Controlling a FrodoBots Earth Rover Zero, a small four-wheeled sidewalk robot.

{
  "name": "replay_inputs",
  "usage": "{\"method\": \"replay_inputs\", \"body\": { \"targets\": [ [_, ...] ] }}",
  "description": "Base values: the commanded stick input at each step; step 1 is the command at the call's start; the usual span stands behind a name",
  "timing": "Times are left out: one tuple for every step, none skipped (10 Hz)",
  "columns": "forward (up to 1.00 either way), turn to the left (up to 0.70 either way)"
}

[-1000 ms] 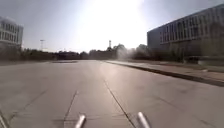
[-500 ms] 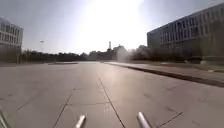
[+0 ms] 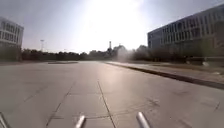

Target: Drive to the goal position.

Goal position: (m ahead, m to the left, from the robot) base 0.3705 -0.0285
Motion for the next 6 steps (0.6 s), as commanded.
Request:
{"method": "replay_inputs", "body": {
  "targets": [
    [0.65, 0.00],
    [0.00, 0.00],
    [0.00, 0.00],
    [0.00, 0.00],
    [0.00, 0.00],
    [0.00, 0.00]
  ]
}}
